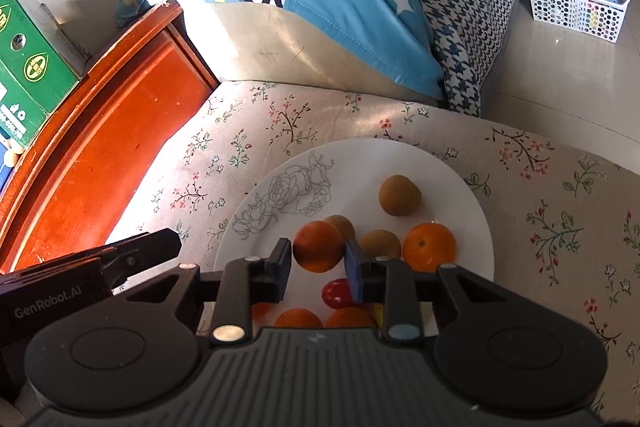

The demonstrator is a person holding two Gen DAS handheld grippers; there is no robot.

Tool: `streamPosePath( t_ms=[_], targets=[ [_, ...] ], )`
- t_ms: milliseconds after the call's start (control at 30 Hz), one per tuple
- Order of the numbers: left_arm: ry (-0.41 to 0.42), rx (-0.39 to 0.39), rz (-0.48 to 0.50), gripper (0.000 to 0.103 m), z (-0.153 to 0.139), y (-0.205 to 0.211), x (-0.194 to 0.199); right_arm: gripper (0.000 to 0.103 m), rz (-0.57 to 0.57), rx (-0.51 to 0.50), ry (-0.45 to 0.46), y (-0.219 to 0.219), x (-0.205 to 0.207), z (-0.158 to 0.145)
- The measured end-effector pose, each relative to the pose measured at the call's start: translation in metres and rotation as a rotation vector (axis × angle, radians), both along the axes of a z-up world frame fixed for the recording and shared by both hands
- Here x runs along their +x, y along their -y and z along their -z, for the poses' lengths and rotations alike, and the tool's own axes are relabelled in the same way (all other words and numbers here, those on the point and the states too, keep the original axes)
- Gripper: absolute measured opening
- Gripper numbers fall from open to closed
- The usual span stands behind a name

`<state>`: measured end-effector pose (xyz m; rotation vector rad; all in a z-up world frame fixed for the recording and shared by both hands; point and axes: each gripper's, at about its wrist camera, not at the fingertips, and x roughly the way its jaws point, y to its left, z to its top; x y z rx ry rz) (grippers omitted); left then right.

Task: Organize fruits
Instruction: 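Lower the fruits onto the plate and open both grippers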

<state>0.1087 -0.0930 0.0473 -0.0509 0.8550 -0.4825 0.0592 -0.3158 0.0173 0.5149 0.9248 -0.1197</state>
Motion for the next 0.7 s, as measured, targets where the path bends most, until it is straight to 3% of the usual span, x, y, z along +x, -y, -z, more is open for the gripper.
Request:
streamPosePath(
  t_ms=[200, 333, 400, 700],
  targets=[
    [-0.002, 0.016, -0.007, 0.03, -0.003, -0.005, -0.001, 0.032, 0.025, 0.018, 0.018, 0.004, -0.001, -0.004],
    [0.015, 0.032, -0.032, 0.048, -0.01, -0.012, -0.001, 0.033, 0.015, 0.022, 0.034, 0.001, -0.001, -0.011],
    [0.02, 0.037, -0.043, 0.051, -0.014, -0.016, -0.002, 0.033, 0.003, 0.03, 0.043, -0.002, -0.002, -0.014],
    [0.02, 0.064, -0.088, 0.058, -0.028, -0.036, -0.008, 0.034, -0.084, -0.006, 0.091, -0.029, -0.014, -0.031]
  ],
)
